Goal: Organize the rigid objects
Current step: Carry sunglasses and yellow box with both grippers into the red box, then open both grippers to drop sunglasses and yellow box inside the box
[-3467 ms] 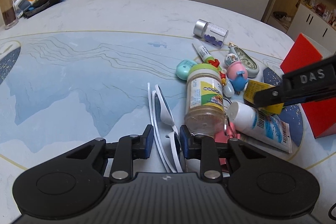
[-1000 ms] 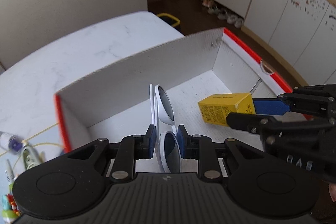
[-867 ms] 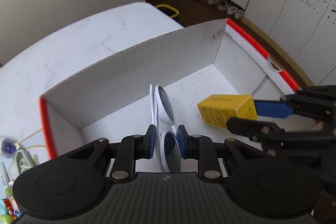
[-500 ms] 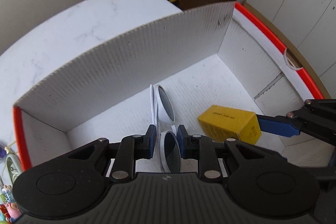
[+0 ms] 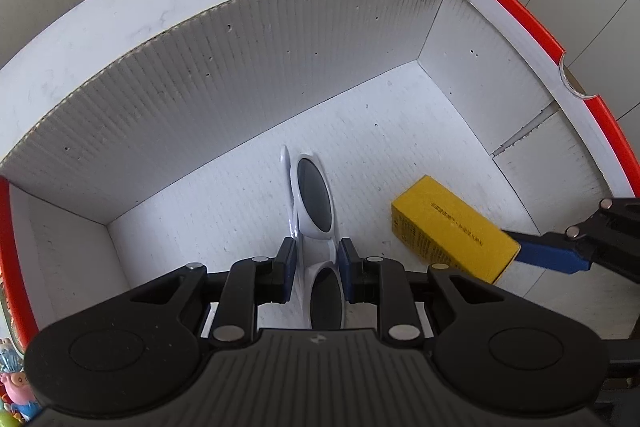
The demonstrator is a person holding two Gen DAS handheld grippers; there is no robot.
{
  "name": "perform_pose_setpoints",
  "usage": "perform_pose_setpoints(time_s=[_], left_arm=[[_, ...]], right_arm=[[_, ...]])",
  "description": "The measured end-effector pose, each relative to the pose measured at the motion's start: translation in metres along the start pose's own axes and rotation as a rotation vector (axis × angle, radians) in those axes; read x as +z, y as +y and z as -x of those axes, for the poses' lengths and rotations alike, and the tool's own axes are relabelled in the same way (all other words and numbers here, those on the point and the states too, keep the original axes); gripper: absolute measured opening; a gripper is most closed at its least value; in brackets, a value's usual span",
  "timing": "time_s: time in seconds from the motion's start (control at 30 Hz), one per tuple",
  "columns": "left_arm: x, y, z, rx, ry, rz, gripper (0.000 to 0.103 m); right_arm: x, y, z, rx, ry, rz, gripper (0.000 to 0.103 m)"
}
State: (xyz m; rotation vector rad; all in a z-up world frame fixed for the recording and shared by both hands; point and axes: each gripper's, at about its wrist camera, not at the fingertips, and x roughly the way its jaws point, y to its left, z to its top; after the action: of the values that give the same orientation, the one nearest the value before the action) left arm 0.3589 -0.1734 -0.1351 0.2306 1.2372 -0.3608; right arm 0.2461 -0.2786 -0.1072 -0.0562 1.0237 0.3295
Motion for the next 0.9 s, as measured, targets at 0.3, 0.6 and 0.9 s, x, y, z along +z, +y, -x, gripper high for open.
perform_pose_setpoints(time_s=[0.3,0.6,0.9], left_arm=[[-0.009,0.007,0.011,-0.03,-0.029,0.038,0.022],[-0.029,0.011,0.049,-0.057,-0.132,0.052,0.022],[-0.054,0.014,0.09,-0.058,-0.251,0.024,0.022]], right_arm=[[-0.002,-0.004,-0.001,0.004,0.012,-0.024,0.032],[-0.002,-0.003,0.018,0.019,-0.045,-0.051,0.037],[-0.002,0.008,0.043,0.032,-0.11,-0.068,0.043]])
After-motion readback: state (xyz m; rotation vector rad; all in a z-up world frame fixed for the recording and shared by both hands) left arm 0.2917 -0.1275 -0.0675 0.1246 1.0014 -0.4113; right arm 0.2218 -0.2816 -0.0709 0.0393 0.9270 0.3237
